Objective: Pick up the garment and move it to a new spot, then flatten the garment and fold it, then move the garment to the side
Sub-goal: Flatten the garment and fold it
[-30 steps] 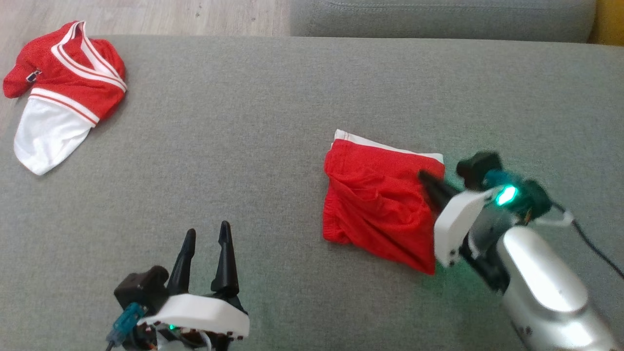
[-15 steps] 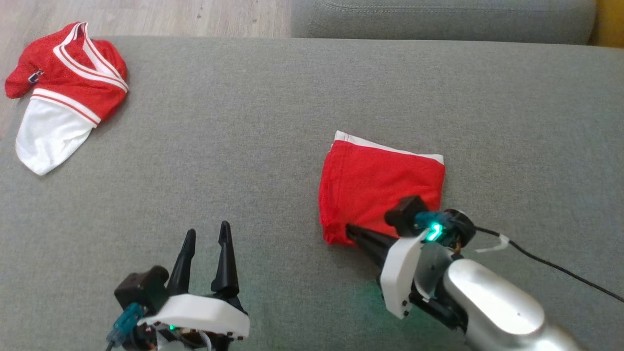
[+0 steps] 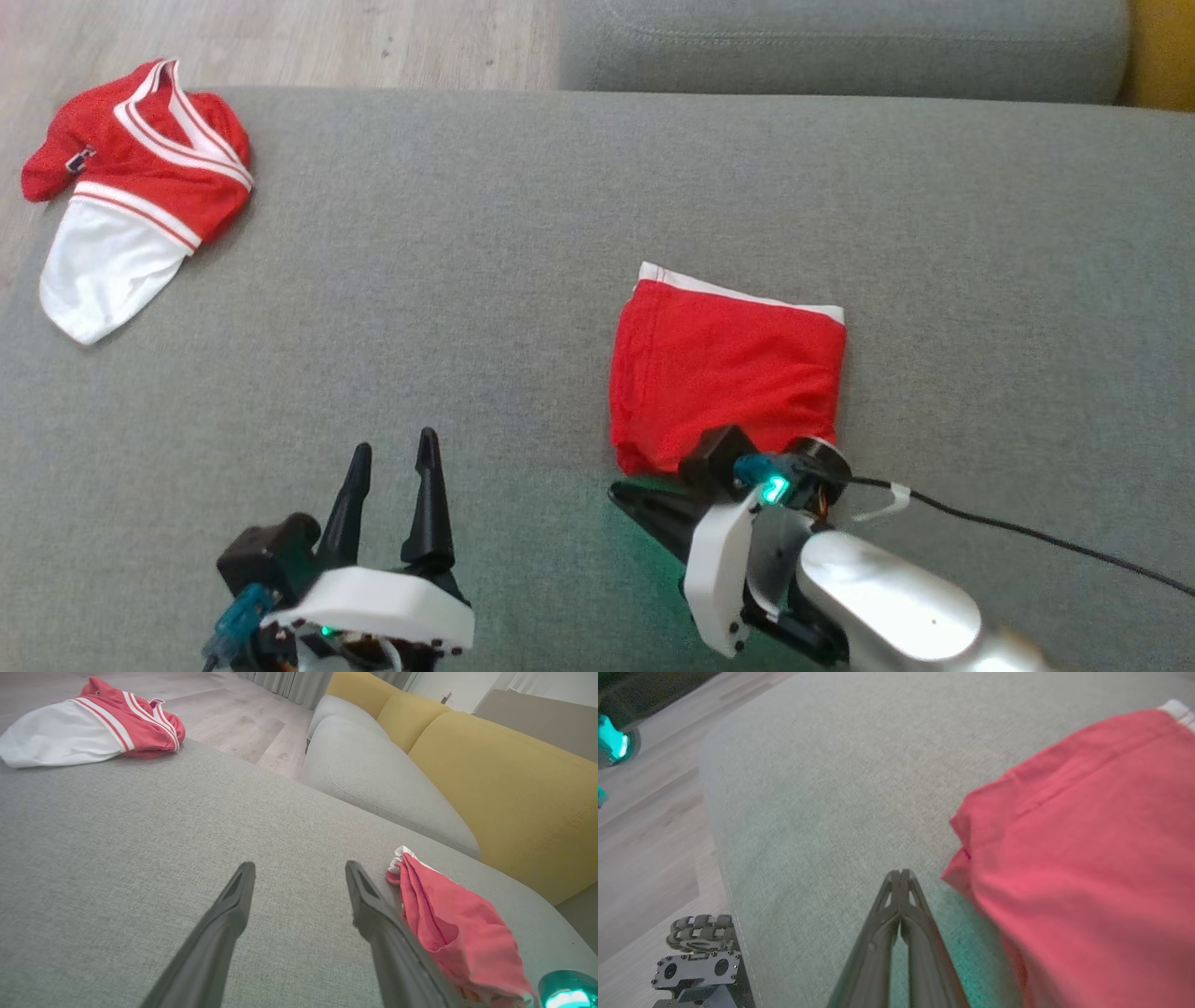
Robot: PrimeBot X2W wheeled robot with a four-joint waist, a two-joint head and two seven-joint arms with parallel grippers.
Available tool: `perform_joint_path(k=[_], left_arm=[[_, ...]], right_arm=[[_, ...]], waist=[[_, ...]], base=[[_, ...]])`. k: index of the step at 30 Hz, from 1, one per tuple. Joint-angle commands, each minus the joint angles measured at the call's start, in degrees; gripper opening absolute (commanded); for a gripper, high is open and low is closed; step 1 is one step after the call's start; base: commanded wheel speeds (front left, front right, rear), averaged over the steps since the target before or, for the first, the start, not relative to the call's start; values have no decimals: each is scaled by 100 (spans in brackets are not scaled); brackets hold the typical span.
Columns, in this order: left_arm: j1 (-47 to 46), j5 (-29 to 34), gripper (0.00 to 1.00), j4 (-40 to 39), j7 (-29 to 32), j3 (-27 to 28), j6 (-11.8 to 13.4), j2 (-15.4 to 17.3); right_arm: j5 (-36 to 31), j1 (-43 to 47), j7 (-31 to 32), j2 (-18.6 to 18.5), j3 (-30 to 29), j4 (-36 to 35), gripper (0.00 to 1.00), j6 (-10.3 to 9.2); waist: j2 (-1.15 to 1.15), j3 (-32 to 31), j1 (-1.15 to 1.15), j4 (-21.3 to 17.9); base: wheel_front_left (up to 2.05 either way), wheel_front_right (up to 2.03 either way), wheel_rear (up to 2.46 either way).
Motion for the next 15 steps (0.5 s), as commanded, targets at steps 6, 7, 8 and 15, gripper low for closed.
perform_joint_path(k=[6,7,8,15], left_arm=[[-84,-3,100,-150,-64,278,43,194],[-84,11,100,-151,-71,281,45,214],[-90,43,100,-152,-77,274,47,243],[-104,135,100,-82,-124,304,100,338]], right_arm=[[-74,-205,-543,150,-227,-150,0,-4],[-102,-170,-624,155,-328,-180,0,-4],[-127,-119,-706,161,-456,-211,0,-4],[-643,527,-1105,261,-1861,-511,100,-4]], waist=[[0,-225,0,-141],[0,-262,0,-161],[0,-303,0,-182],[0,-607,0,-362]], base=[[0,0,0],[0,0,0],[0,0,0],[0,0,0]])
